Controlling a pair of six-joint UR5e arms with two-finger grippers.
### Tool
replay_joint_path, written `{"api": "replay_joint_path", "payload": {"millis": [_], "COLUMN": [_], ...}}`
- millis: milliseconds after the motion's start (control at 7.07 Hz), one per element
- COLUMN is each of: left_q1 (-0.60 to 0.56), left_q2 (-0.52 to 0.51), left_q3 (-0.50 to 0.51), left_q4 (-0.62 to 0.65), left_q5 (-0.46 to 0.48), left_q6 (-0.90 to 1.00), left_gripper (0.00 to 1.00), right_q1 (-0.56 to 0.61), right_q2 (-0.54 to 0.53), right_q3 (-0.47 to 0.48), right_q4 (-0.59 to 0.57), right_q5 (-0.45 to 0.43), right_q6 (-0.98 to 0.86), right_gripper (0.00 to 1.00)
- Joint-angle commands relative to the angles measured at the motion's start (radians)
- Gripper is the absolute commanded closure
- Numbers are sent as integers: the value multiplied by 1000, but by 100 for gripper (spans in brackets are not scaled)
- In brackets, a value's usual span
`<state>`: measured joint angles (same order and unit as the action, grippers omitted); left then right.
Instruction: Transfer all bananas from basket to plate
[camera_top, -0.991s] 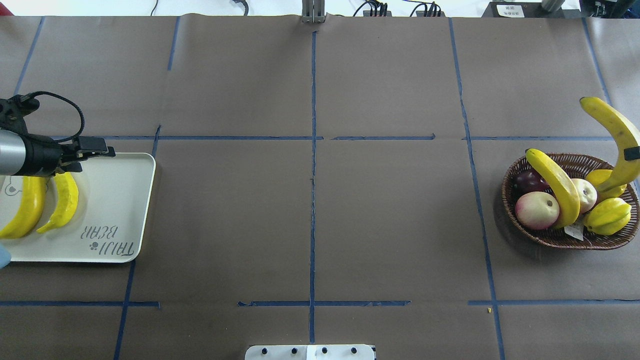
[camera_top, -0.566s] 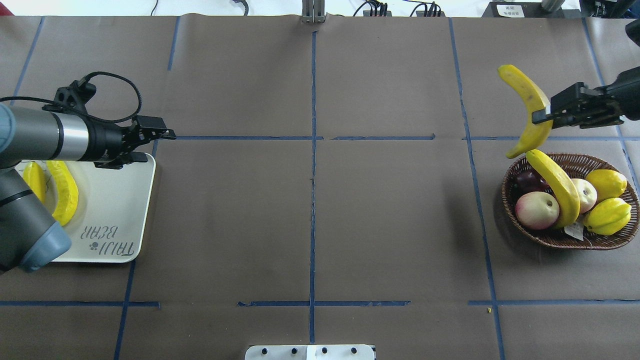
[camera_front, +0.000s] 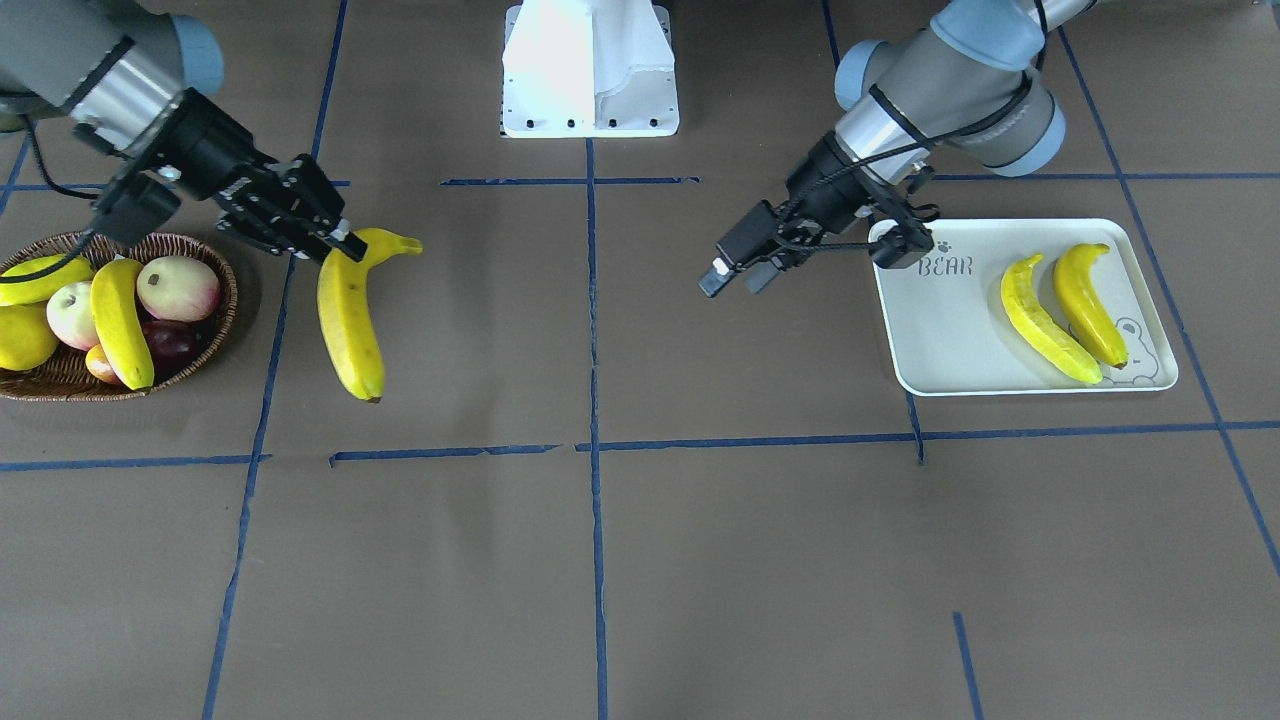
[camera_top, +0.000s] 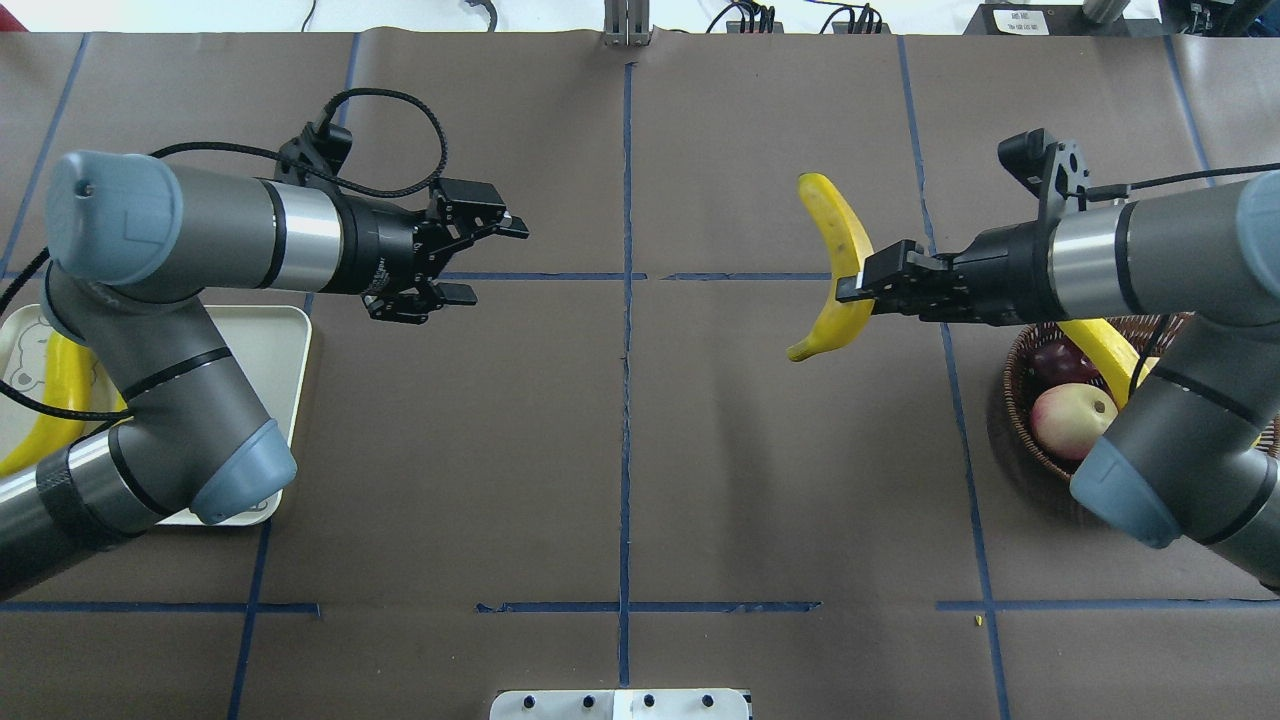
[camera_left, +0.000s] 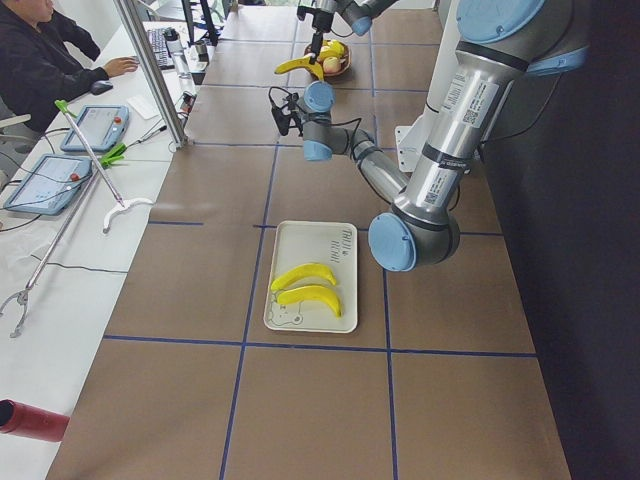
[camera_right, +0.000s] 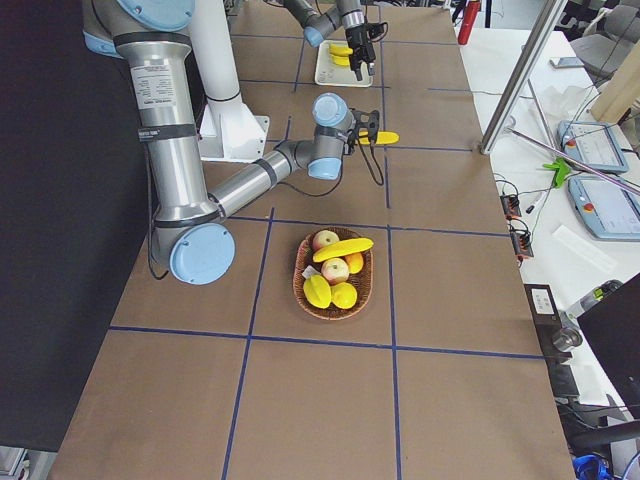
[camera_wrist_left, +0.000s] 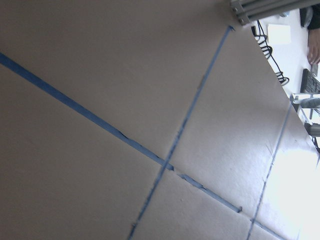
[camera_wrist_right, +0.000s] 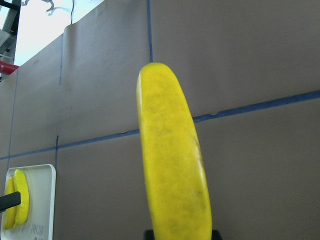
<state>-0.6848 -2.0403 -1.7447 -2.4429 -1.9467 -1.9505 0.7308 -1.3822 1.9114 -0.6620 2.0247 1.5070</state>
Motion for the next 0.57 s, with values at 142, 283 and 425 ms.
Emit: {"api": "replay_joint_path", "payload": {"millis": [142, 283, 425], "left_q1": [99, 117, 126], "left_q2": [-144, -181, -237], "left_q3": [80, 109, 169], "left_q4": [1, -4, -7], "left_q5": [81, 121, 146], "left_q6": [-16, -31, -53], "left_gripper": [0, 0, 1], "right_q1": [-168, -183, -192], "right_q2": [57, 57, 58], "right_q3": [3, 3, 3], "right_q4": [5, 5, 5], "right_q5": [-196, -219, -233], "right_q6": [6, 7, 7], "right_gripper": [98, 98, 98]}}
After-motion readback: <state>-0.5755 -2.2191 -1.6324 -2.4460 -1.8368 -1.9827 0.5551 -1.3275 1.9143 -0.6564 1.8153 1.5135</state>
